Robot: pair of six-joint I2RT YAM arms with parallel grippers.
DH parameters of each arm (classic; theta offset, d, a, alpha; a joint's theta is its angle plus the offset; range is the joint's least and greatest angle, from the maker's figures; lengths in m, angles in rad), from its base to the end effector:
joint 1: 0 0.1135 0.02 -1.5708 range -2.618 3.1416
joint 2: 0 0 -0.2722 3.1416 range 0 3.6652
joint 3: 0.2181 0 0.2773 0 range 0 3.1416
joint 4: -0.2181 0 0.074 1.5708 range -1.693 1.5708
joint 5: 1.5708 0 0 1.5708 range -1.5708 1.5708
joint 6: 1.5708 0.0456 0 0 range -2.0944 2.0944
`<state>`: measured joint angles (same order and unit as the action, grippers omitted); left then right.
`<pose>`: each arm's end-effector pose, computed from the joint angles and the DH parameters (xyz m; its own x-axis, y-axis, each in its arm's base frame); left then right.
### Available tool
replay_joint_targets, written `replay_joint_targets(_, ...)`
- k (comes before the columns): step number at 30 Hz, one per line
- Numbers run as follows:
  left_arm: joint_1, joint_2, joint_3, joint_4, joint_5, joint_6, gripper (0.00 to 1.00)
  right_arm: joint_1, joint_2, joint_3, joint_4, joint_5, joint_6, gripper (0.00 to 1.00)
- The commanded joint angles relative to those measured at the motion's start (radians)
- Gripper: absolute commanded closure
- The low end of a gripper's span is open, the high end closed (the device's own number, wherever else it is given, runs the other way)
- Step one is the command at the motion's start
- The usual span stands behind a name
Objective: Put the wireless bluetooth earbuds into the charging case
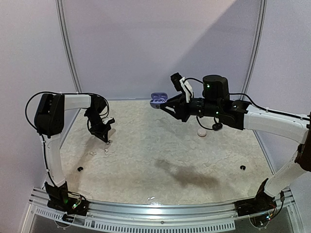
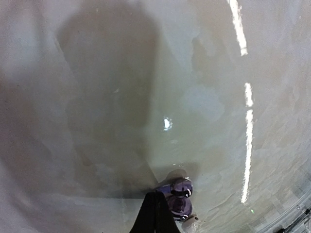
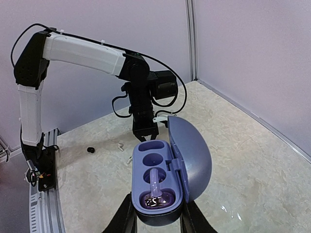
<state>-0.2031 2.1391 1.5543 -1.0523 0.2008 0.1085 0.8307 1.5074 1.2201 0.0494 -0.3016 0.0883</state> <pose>0.4071 -0.0931 0.1251 -0.9515 0.3043 0.0443 0.2895 0.9350 -0.2050 0.2554 0.2998 0.3383 -0.2376 -0.1353 -0.9619 -0.8822 0.4444 0.1554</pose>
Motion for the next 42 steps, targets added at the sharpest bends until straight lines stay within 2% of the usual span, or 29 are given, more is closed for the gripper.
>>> replay_joint_targets(1, -0.036, -0.035, -0.018, -0.016, 0.014, 0.032, 1.00, -0.003, 0.012, 0.034, -0.010, -0.009, -0.007, 1.00)
replay_joint_targets(13, -0.065, -0.218, -0.054, 0.079, -0.050, 0.227, 1.00, -0.003, 0.041, 0.034, 0.010, -0.051, -0.007, 1.00)
replay_joint_targets(18, -0.059, -0.171, -0.027, 0.032, -0.094, 0.207, 1.00, -0.003, 0.058, 0.039, 0.006, -0.051, -0.012, 1.00)
replay_joint_targets(20, -0.050, -0.129, -0.020, 0.014, -0.100, 0.159, 0.95, -0.003, 0.057, 0.039, 0.005, -0.051, -0.011, 1.00)
replay_joint_targets(24, -0.048, -0.084, -0.013, 0.028, -0.072, 0.114, 0.76, -0.002, 0.051, 0.036, -0.012, -0.051, -0.008, 1.00)
replay_joint_targets(26, -0.048, -0.066, -0.012, 0.037, -0.070, 0.113, 0.72, -0.004, 0.046, 0.027, -0.010, -0.050, -0.006, 1.00)
replay_joint_targets(42, -0.051, -0.021, -0.039, 0.054, -0.059, 0.128, 0.77, -0.003, 0.036, 0.021, -0.015, -0.041, -0.005, 1.00)
